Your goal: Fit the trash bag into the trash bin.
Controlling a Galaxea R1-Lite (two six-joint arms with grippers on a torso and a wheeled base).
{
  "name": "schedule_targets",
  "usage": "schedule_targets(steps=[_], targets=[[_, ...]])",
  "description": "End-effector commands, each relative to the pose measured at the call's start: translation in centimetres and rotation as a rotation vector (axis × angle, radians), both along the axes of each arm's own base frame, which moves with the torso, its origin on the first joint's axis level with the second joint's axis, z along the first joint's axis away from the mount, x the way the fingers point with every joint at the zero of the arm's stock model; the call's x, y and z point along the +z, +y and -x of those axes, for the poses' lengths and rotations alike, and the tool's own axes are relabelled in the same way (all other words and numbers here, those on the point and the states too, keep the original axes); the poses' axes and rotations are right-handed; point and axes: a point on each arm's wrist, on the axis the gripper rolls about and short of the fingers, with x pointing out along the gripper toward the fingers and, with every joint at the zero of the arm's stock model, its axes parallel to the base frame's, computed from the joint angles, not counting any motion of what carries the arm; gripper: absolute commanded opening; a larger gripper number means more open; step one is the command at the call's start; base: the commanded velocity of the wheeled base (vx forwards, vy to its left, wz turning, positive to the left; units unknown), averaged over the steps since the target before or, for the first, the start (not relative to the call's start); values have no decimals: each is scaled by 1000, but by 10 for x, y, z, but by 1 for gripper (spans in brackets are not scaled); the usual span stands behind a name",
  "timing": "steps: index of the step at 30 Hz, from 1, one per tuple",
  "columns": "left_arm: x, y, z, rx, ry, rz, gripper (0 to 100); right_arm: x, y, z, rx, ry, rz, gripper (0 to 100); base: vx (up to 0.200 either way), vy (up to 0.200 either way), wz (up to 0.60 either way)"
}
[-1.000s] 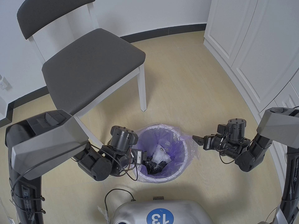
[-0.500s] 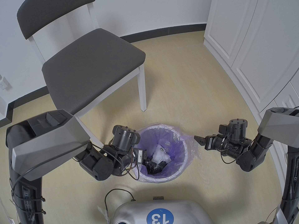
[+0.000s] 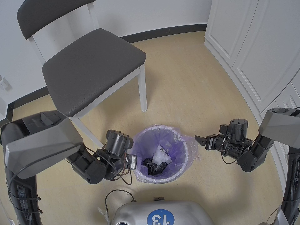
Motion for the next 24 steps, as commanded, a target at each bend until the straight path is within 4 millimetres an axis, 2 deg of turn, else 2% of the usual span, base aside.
schedule_targets(steps=[1, 5, 9, 12, 18, 22, 24], targets=[[10, 26, 4, 26, 9, 20, 0, 2, 1, -3, 2, -10, -2, 100, 0, 0, 0], [-1, 39, 11, 8, 75, 35, 0, 0, 1, -4, 3, -4, -1, 100, 0, 0, 0], [-28, 40, 12, -45, 135, 70, 0, -12, 2, -6, 12, 23, 12, 100, 0, 0, 0], [-51, 40, 5, -54, 119, 62, 0, -18, 2, -8, 29, 31, 35, 100, 0, 0, 0], [-88, 72, -12, -114, 45, -53, 0, -19, -3, -16, 35, 96, 78, 100, 0, 0, 0], [-100, 82, -24, -162, 12, -55, 0, -20, -4, -19, 64, 132, 71, 100, 0, 0, 0], [-100, 81, -30, -163, 0, -40, 0, -20, -5, -20, 68, 132, 67, 100, 0, 0, 0]])
